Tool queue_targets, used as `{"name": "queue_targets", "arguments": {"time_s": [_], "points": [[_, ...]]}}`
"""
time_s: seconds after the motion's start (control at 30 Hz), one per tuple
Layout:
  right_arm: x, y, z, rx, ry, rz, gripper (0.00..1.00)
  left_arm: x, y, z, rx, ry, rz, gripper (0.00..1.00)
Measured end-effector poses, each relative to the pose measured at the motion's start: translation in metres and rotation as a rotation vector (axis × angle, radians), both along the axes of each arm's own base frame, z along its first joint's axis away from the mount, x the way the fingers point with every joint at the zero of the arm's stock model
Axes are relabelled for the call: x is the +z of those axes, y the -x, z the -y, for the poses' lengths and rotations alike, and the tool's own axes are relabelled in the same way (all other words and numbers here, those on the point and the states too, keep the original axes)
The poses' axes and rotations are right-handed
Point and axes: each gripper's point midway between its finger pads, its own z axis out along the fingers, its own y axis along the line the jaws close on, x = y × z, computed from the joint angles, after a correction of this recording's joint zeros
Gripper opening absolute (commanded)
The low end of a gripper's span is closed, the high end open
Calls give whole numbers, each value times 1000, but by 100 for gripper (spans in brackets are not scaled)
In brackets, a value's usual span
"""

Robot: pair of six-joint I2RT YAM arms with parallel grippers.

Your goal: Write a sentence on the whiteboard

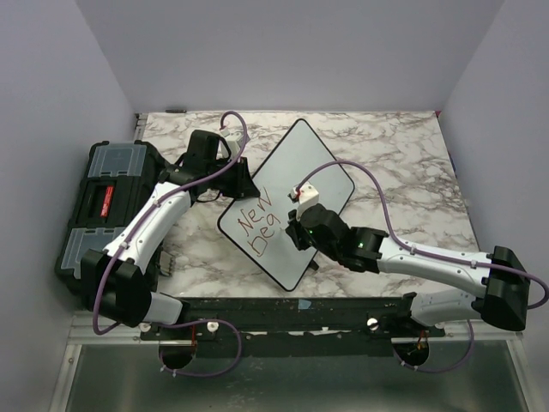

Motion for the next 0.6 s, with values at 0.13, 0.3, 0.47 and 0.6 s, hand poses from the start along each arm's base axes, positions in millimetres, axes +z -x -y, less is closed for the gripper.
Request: {"name": "queue_targets", "arguments": {"time_s": [0.13, 0.3, 0.47, 0.6], "points": [[0, 1, -1, 6, -5, -6, 1, 0, 0, 0, 0, -1, 1, 0], [0, 2, -2, 9, -7, -9, 1, 0, 0, 0, 1, -1, 1, 0], [1, 2, -2, 10, -6, -9, 1, 0, 0, 0, 0, 0, 1, 0], [2, 2, -1, 10, 0, -12, 1, 0, 0, 0, 0, 0, 2, 0]]}}
